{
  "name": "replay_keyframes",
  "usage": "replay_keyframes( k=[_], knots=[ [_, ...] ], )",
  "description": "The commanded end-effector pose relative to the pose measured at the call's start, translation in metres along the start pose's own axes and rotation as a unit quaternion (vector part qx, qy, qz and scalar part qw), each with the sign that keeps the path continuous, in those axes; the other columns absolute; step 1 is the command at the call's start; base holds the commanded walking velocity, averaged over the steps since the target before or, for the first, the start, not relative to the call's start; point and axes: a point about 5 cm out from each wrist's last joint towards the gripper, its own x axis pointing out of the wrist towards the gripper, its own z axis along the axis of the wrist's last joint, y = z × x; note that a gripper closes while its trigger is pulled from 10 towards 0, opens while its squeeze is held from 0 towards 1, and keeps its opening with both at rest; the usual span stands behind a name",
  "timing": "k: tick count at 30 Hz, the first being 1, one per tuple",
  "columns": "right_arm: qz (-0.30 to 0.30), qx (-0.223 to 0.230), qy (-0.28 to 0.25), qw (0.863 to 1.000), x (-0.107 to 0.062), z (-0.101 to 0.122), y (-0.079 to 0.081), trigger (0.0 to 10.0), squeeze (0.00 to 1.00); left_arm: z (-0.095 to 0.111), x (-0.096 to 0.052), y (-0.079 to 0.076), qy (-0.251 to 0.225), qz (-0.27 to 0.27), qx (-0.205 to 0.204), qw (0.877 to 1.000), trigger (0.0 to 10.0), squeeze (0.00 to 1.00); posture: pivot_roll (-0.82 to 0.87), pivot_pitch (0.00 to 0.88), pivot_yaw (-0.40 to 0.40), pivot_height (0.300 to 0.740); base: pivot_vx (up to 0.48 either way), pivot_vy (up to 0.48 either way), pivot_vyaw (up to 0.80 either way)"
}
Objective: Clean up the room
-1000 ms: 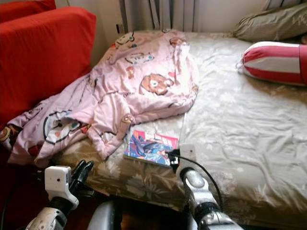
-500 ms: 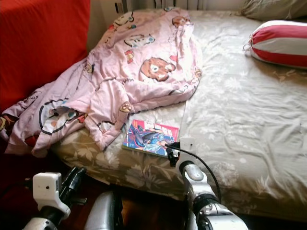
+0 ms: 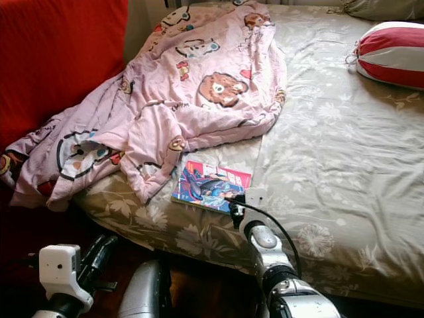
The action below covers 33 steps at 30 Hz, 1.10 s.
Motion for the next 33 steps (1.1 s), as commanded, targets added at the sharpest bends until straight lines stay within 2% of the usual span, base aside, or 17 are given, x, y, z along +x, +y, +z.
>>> replay_keyframes(
  k=[1, 5, 11, 25, 33],
  knots=[
    [-0.006, -0.002, 0.017, 1.0, -0.001, -0.008, -0.001, 0.0, 0.0, 0.001, -0.003, 0.002, 0.007, 0.005, 0.003, 1.0, 10.0, 0.0, 0.27, 0.187, 0.056, 0.578, 0.0, 0.0, 0.0],
    [-0.03, -0.005, 0.028, 0.999, -0.003, -0.012, -0.01, 0.0, 0.0, 0.001, -0.004, 0.001, 0.009, 0.004, 0.001, 1.0, 10.0, 0.0, 0.27, 0.189, 0.056, 0.578, 0.0, 0.0, 0.0],
    [-0.041, -0.006, 0.037, 0.998, -0.005, -0.016, -0.015, 0.0, 0.0, 0.001, -0.005, 0.001, 0.013, 0.005, 0.0, 1.0, 10.0, 0.0, 0.27, 0.197, 0.059, 0.578, 0.0, 0.0, 0.0],
    [-0.012, 0.0, 0.046, 0.999, -0.004, -0.02, -0.002, 0.0, 0.0, 0.003, -0.004, 0.003, 0.014, 0.004, 0.005, 1.0, 10.0, 0.0, 0.28, 0.202, 0.064, 0.578, 0.0, 0.0, 0.0],
    [-0.009, 0.003, 0.04, 0.999, -0.004, -0.018, -0.002, 0.0, 0.0, 0.002, -0.003, 0.004, 0.016, 0.004, 0.006, 1.0, 10.0, 0.0, 0.28, 0.196, 0.064, 0.578, 0.0, 0.0, 0.0]
  ],
)
